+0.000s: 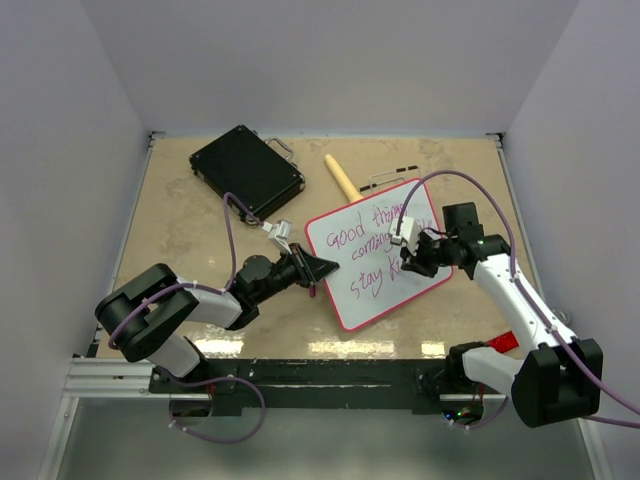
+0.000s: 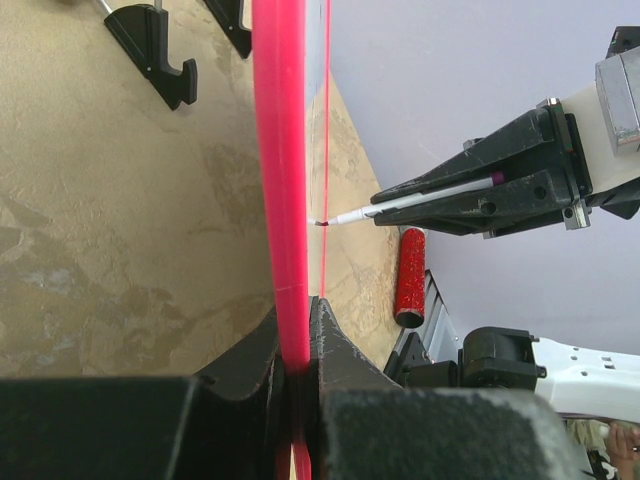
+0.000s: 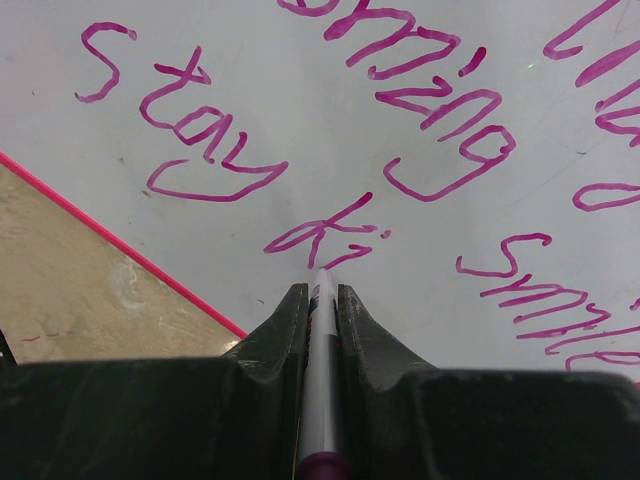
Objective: Write a sentence on the whiteboard
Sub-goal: Write on the whiteboard with the whiteboard marker without the cap.
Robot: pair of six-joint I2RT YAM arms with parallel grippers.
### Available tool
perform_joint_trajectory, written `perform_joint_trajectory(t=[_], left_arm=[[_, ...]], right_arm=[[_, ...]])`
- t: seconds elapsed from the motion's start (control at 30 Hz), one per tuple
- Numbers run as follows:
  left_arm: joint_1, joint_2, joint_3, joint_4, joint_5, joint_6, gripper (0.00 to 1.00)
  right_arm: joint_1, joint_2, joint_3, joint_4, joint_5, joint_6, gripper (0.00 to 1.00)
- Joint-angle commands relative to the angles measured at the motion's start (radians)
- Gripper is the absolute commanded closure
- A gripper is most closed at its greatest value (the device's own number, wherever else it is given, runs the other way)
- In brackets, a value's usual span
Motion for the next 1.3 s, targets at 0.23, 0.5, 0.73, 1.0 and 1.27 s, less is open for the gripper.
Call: perform_joint_trajectory(t=[0.23, 0.5, 0.73, 1.0, 1.27], left_arm=[[-0.004, -0.024, 0.018, 0.103, 0.035, 0.043, 1.00], [-0.002, -0.025, 0.018, 0.100, 0.037, 0.046, 1.00], [-0.002, -0.022, 0.023, 0.098, 0.037, 0.046, 1.00], [-0.004, -0.024, 0.020, 0.100, 0.037, 0.048, 1.00], [-0.004, -0.024, 0.017, 0.101, 0.032, 0.046, 1.00]], right_arm=[[0.001, -0.067, 0.007, 0.136, 0.034, 0.125, 1.00], [0.000, -0.050, 0.004, 0.135, 0.057, 0.118, 1.00], [0.000, -0.039, -0.005, 0.127, 0.060, 0.106, 1.00], [0.000, 0.002, -0.005, 0.098, 0.043, 0.079, 1.00], [0.000, 0.018, -0.002, 0.029, 0.025, 0.025, 1.00]])
